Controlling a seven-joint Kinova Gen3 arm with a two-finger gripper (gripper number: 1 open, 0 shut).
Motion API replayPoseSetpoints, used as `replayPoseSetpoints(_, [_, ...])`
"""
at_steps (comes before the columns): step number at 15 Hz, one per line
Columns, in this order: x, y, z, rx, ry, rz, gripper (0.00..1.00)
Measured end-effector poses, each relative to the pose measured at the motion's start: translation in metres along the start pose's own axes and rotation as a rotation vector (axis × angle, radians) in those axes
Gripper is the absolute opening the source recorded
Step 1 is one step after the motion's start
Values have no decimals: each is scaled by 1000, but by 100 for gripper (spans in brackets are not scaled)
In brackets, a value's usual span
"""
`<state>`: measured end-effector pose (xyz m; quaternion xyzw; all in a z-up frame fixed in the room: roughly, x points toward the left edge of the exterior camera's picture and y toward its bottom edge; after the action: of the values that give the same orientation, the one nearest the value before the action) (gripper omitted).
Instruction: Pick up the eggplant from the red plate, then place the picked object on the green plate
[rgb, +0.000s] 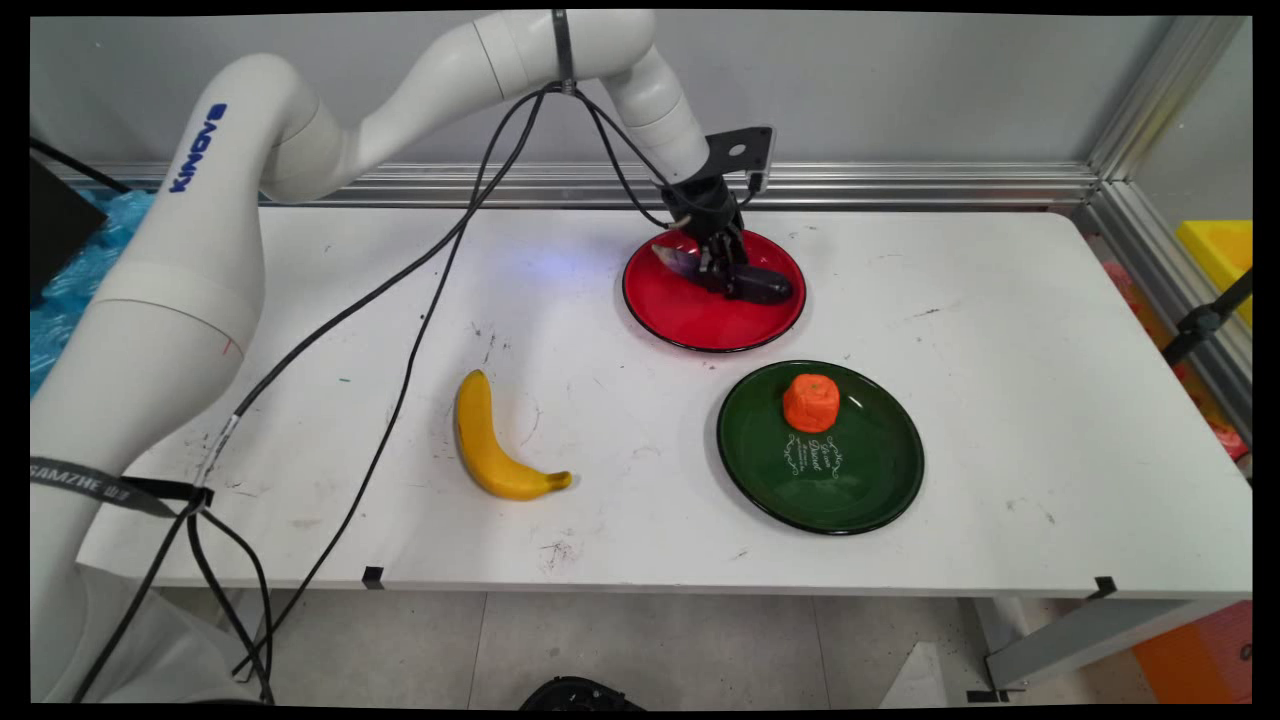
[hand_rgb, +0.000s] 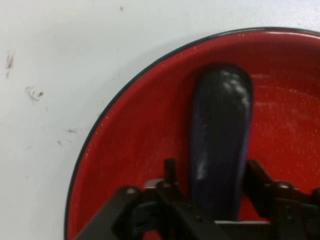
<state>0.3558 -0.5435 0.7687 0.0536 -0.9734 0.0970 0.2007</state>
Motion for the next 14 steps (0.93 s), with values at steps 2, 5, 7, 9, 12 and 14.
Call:
replayPoseSetpoints(2, [1,0,4,-8,2,3,0])
replayPoseSetpoints(5, [5,-1,4,-16,7,11,0])
replayPoseSetpoints(7, [14,0,-1,-21,12,24,0])
replayPoseSetpoints(9, [21,2,-9,-26,14,32,0])
replayPoseSetpoints(12, [35,9,-25,-36,15,40,0])
replayPoseSetpoints(14, [47,17,-37,-45,15,38,0])
